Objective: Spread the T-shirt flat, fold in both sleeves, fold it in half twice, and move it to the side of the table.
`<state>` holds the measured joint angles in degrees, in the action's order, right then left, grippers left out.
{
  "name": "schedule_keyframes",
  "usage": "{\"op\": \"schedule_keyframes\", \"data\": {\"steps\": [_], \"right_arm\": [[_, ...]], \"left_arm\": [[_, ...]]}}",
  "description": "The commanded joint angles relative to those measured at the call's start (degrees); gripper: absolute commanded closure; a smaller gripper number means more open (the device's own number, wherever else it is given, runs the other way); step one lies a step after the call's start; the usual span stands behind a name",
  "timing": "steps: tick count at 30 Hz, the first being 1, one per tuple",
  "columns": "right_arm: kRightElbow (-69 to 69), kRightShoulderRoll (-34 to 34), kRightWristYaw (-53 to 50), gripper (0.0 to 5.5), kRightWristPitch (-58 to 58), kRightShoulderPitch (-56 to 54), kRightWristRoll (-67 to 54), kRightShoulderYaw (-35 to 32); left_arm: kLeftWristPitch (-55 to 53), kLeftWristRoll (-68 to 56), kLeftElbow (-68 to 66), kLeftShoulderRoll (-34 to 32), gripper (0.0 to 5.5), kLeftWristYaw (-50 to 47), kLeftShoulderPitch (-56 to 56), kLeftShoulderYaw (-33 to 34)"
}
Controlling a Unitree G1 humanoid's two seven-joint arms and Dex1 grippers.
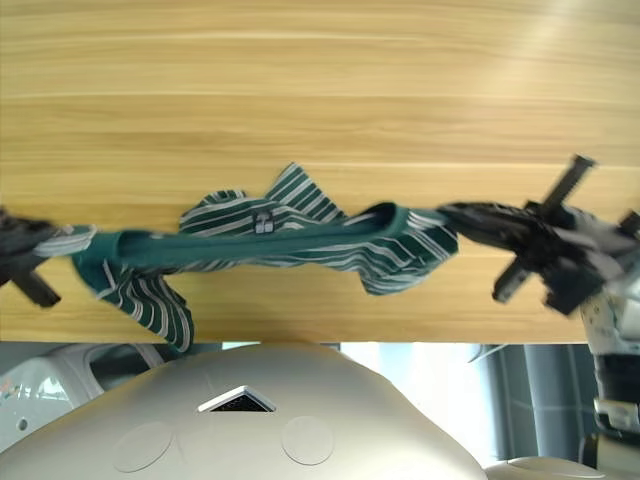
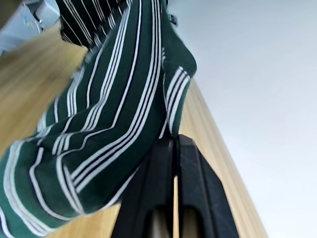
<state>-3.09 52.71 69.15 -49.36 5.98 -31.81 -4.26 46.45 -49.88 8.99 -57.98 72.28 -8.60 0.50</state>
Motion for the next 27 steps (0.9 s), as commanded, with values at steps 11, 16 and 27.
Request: {"op": "schedule_keyframes", "data": {"steps": [11,16,27], "right_arm": [[-43.4,-8.1,-59.0,5.5,12.8,-60.9,44.8,7.8],[-43.3,-8.9,-59.9,5.5,8.1,-50.9,47.9,9.1],[-14.9,3.5,-26.9,5.5,0.9,-14.4,30.6,16.8]], "left_arm": [[2.2,40.2,-67.8,13.6,5.46,-44.6,72.9,0.6],[12.4,46.4,-72.5,16.3,5.46,-45.4,58.1,0.3],[3.9,6.3,-21.0,11.1,5.46,-2.6,5.2,-4.1]]}}
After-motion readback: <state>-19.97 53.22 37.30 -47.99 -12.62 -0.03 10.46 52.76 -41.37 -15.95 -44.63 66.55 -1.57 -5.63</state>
